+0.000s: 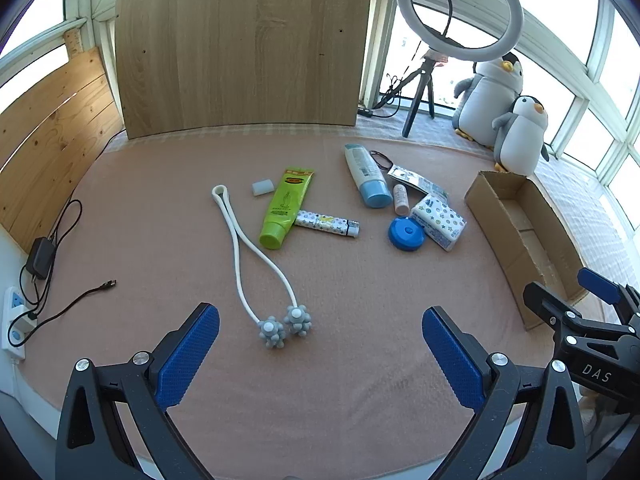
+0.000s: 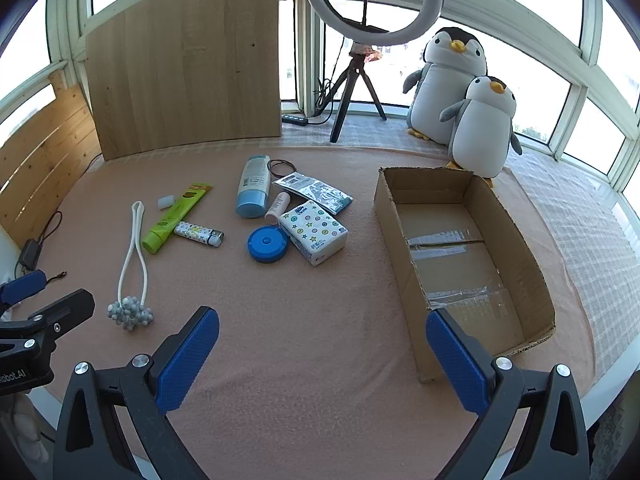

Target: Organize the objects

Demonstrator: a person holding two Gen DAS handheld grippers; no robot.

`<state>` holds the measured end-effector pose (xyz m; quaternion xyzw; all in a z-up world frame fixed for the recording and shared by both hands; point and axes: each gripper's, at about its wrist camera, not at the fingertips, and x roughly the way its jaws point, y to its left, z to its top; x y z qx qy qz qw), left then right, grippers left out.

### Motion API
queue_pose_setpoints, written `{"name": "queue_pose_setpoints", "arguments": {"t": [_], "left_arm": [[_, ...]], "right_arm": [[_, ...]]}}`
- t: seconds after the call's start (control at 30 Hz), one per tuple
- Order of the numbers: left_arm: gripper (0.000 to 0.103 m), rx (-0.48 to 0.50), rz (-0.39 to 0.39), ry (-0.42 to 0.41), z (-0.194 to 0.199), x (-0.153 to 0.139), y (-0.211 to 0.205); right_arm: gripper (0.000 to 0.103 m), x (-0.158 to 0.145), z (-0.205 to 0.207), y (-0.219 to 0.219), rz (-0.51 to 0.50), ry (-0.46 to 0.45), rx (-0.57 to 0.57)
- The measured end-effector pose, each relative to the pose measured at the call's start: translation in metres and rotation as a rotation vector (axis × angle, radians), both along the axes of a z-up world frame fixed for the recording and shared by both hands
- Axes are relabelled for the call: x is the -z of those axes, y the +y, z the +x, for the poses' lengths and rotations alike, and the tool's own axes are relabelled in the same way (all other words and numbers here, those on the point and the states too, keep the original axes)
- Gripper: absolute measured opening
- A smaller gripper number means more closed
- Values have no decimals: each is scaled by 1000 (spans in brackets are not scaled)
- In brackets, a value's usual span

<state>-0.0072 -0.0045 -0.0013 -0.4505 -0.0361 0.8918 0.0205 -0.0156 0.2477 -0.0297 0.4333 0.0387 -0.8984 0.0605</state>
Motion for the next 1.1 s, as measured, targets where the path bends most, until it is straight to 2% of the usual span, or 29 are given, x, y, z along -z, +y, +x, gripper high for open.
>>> {"name": "queue_pose_setpoints", "arguments": {"t": [1.1], "left_arm": [[103, 4, 21, 8, 7, -2, 2]], "right_arm": [[102, 2, 2, 5, -7, -22, 4]]}}
